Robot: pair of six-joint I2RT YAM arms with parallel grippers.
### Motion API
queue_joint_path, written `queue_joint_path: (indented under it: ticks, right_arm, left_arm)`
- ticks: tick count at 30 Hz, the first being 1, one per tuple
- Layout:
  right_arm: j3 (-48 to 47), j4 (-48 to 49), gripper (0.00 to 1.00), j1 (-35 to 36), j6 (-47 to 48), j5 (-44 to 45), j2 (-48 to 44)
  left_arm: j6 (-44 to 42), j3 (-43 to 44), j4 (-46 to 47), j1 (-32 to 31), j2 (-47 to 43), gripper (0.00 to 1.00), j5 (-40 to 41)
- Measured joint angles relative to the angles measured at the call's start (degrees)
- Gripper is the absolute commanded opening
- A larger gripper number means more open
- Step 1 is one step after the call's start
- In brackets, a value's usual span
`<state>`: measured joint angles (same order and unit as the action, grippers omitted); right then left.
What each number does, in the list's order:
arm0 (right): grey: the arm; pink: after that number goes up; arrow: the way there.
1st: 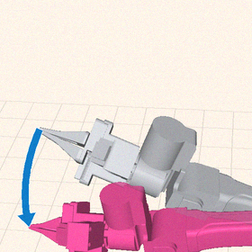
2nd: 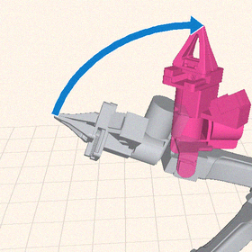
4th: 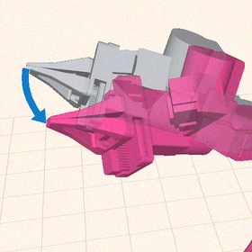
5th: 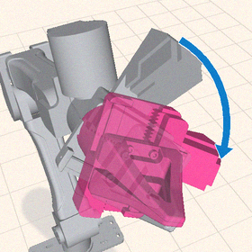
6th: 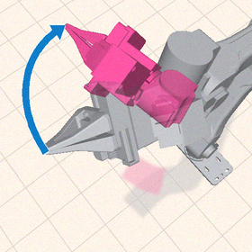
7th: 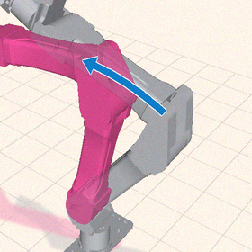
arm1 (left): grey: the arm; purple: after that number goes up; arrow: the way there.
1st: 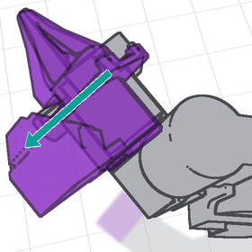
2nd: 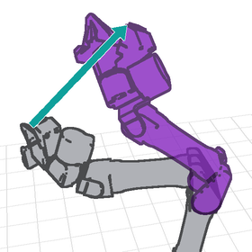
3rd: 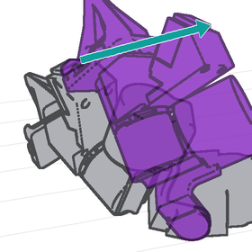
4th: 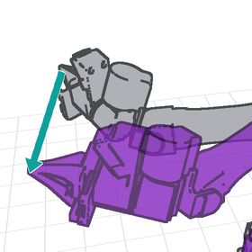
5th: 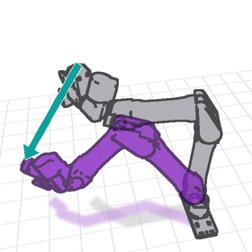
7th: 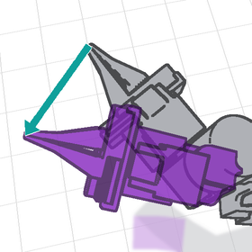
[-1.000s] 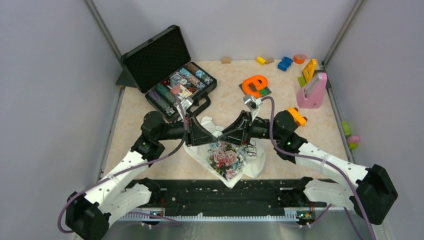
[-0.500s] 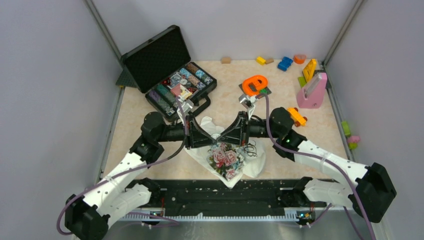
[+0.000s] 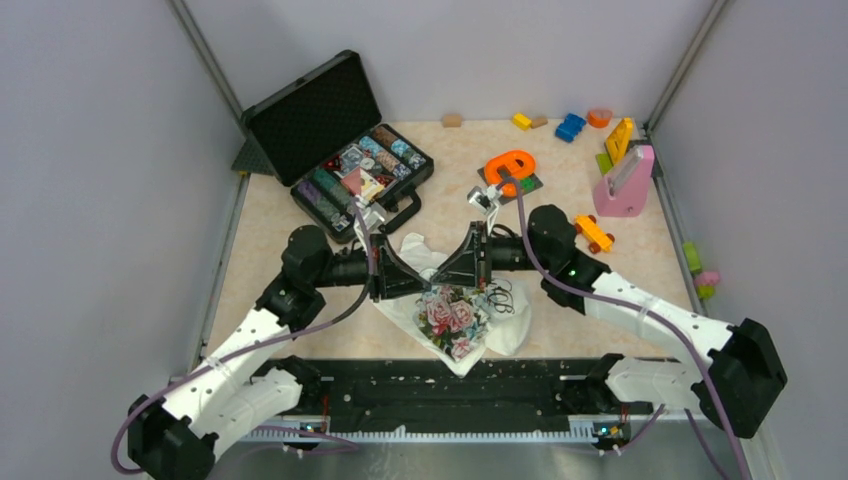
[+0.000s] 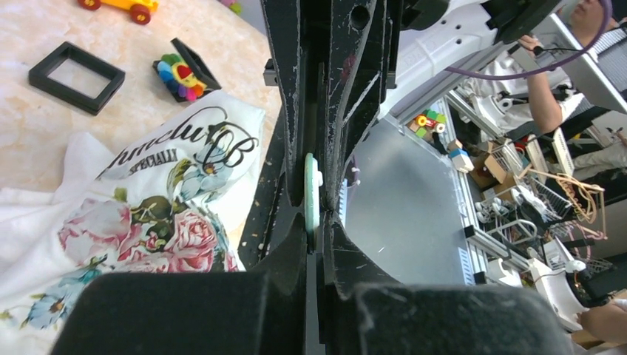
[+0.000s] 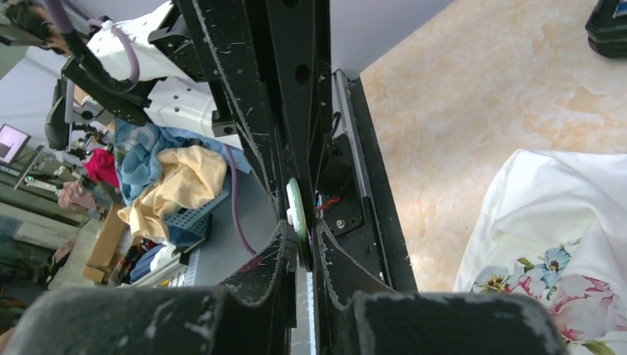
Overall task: Remove the brooch from the garment
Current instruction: Close the brooch.
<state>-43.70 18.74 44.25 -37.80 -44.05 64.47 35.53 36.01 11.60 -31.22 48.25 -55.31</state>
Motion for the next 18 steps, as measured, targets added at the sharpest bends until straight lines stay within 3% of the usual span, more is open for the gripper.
queue_joint_path:
  ticks: [9, 18]
  right_arm:
    - [-0.66, -2.29, 0.0, -0.2, -1.33, 3.32, 1.7]
    - [1.01, 1.18, 0.0, 0.44, -4.26, 8.83, 0.79]
  left_arm:
    - [-4.55, -0.02, -6.91, -0.44, -3.93, 0.0, 6.64]
    - [-5.68, -1.79, -5.92, -1.53, -7.69, 0.0, 13.86]
